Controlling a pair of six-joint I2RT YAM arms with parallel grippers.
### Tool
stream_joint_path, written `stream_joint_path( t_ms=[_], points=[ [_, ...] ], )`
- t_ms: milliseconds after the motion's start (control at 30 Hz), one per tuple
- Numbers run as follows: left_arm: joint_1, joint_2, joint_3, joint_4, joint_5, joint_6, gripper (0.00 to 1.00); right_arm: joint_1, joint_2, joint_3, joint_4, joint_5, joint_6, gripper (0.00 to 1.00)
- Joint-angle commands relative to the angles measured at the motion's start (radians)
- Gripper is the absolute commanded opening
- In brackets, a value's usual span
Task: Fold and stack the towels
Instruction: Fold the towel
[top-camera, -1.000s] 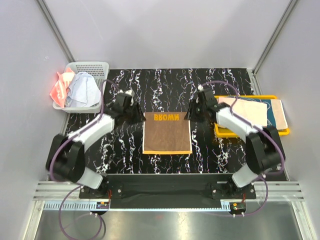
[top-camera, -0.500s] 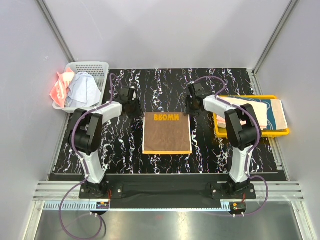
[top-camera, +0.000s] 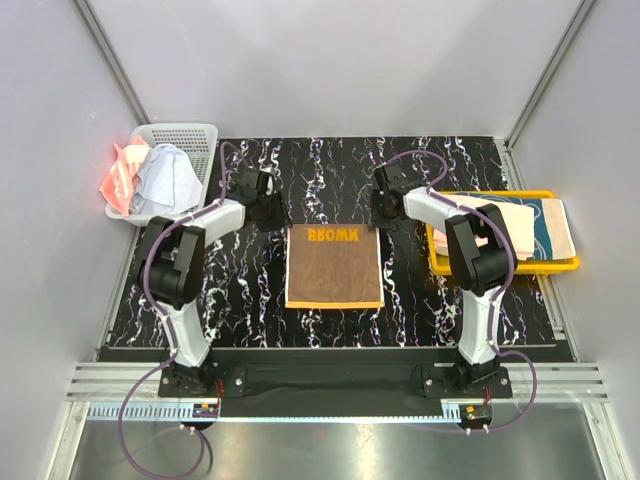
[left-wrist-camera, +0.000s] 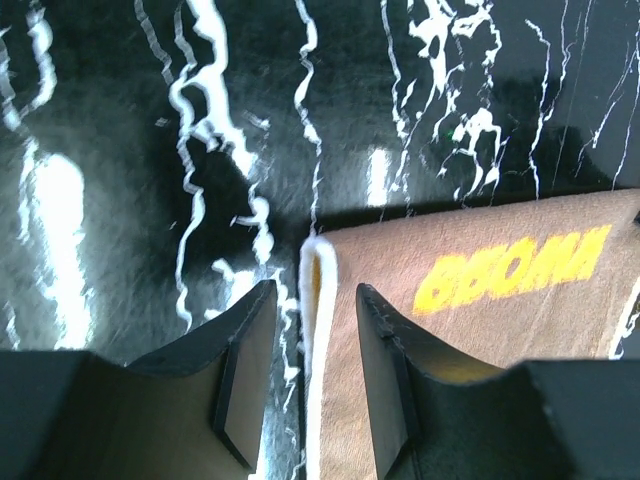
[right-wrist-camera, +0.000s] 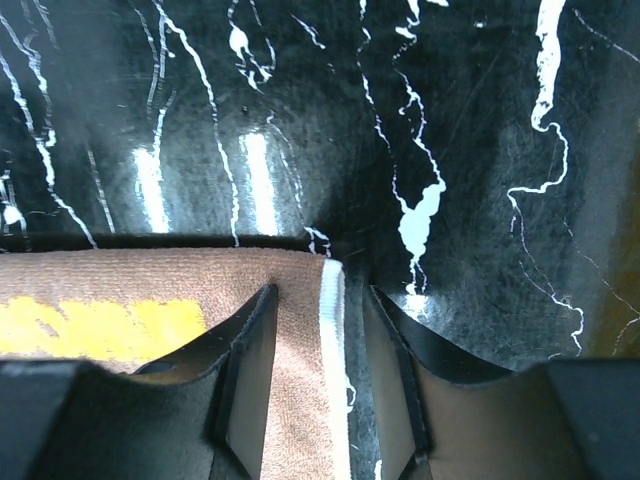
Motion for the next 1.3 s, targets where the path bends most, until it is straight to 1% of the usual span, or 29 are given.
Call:
stream_joint_path(
  t_ms=[0, 167, 300, 367, 600, 733, 867, 1000, 1100, 1267],
  points=[
    [-0.009, 0.067, 0.071, 0.002, 0.039, 0.029, 0.41, -0.004, 0.009, 0.054, -0.016, 0.036, -0.019, 0.47],
    [-0.014, 0.138, 0.111, -0.018, -0.002, 0.021, 0.41, -0.004, 0.035, 0.079, -0.035, 0.057, -0.03, 0.48],
    [-0.02, 0.158, 0.152, -0.078, -0.105, 0.015, 0.41, -0.004, 0.041, 0.084, -0.04, 0.077, -0.041, 0.48],
    [-0.026, 0.161, 0.164, -0.089, -0.128, 0.017, 0.4, -0.004, 0.047, 0.085, -0.04, 0.088, -0.047, 0.48],
    [-0.043, 0.185, 0.181, -0.12, -0.143, 0.041, 0.37, -0.004, 0.061, 0.076, -0.029, 0.066, -0.054, 0.49],
    [-0.063, 0.191, 0.184, -0.141, -0.193, 0.049, 0.35, -0.004, 0.044, 0.039, 0.006, 0.046, -0.044, 0.49],
    [-0.061, 0.202, 0.184, -0.149, -0.209, 0.044, 0.33, -0.004, 0.049, 0.036, 0.018, 0.025, -0.038, 0.42],
    [-0.061, 0.201, 0.184, -0.147, -0.217, 0.041, 0.3, -0.004, 0.05, 0.033, 0.032, 0.005, -0.03, 0.29],
    [-0.061, 0.195, 0.183, -0.14, -0.208, 0.044, 0.28, -0.006, 0.049, 0.039, 0.04, -0.001, -0.03, 0.24],
    [-0.061, 0.196, 0.192, -0.106, -0.171, 0.054, 0.2, -0.004, 0.049, 0.045, 0.043, -0.01, -0.03, 0.15]
  ],
)
